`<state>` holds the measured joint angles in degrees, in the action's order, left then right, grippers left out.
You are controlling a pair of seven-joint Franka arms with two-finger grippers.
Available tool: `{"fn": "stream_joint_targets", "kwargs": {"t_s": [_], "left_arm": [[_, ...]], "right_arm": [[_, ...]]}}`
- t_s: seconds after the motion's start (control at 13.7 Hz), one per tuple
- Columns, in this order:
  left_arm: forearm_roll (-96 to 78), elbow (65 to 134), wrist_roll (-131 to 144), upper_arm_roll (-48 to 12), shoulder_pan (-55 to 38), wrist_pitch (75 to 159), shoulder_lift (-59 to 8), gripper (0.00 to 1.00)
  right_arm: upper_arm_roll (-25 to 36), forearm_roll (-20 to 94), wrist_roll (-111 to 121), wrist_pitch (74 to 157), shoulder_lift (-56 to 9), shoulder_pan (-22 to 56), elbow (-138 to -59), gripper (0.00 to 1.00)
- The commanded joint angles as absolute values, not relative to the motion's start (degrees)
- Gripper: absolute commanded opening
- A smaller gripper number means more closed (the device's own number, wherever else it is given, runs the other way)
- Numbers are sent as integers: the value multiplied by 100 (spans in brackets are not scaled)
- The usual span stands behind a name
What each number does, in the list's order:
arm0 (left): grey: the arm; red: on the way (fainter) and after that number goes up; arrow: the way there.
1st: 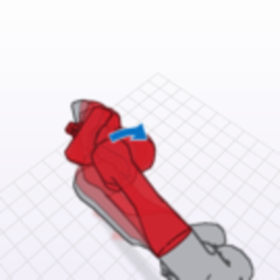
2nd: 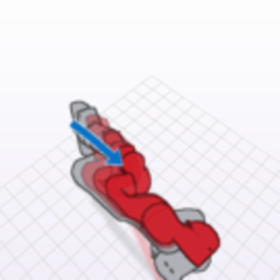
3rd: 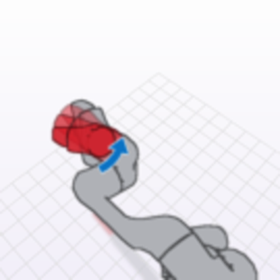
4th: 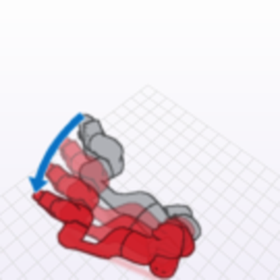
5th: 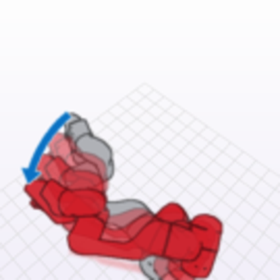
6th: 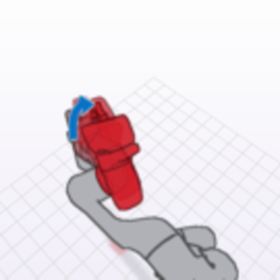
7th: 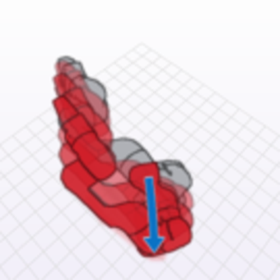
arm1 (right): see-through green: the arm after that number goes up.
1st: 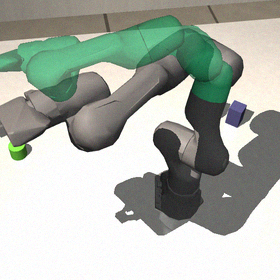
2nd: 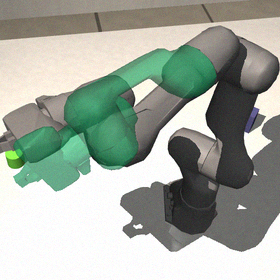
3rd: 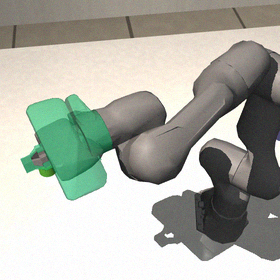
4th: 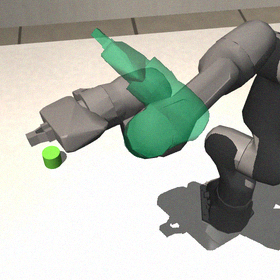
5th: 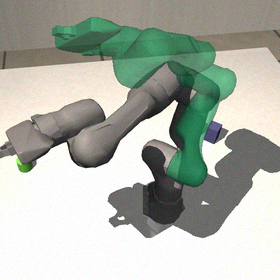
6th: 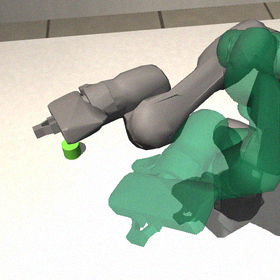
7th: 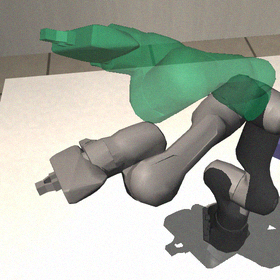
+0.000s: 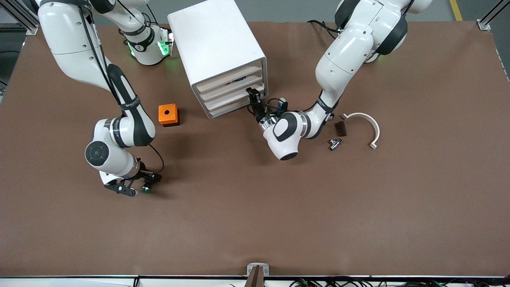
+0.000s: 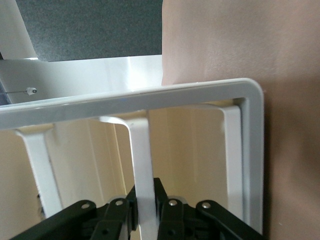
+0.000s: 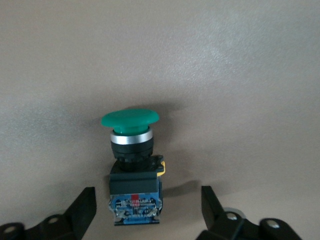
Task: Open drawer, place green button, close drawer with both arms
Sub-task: 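Open the drawer with the left gripper while the right gripper grasps the button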
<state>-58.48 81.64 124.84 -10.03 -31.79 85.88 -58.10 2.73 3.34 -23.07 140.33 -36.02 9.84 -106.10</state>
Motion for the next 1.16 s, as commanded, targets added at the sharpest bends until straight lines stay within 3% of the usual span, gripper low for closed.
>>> {"fn": "stream_joint_targets", "kwargs": {"t_s": [0.0, 0.07, 0.15, 0.22, 0.58, 0.8, 0.95, 1.09], "left_arm": [[-6257, 8024, 12437, -1028, -2866, 8473, -5941, 7], [-6319, 8024, 12437, -1028, -2770, 8473, -5950, 7], [-6380, 8016, 12437, -1028, -2690, 8473, -5968, 7], [-6424, 8016, 12437, -1028, -2585, 8473, -5976, 8], [-6583, 7998, 12437, -1020, -2146, 8481, -5994, 8], [-6609, 7989, 12437, -976, -2039, 8490, -5994, 11], [-6609, 7989, 12437, -976, -1995, 8499, -5994, 24], [-6592, 7954, 12393, -967, -1995, 8517, -5994, 51]], "right_arm": [[325, 246, -2479, 13949, -3639, 1099, -10521, 48], [325, 246, -2487, 13835, -3639, 1099, -10512, 22], [316, 246, -2505, 13703, -3613, 1099, -10468, 5], [316, 255, -2514, 13511, -3569, 1099, -10433, 0], [272, 325, -3338, 11895, -2735, 1300, -10003, 0], [255, 352, -4311, 11322, -2041, 1764, -10037, 0], [255, 482, -5102, 11250, -1768, 2177, -10107, 0], [264, 790, -5858, 11294, -1653, 2652, -10160, 0]]}}
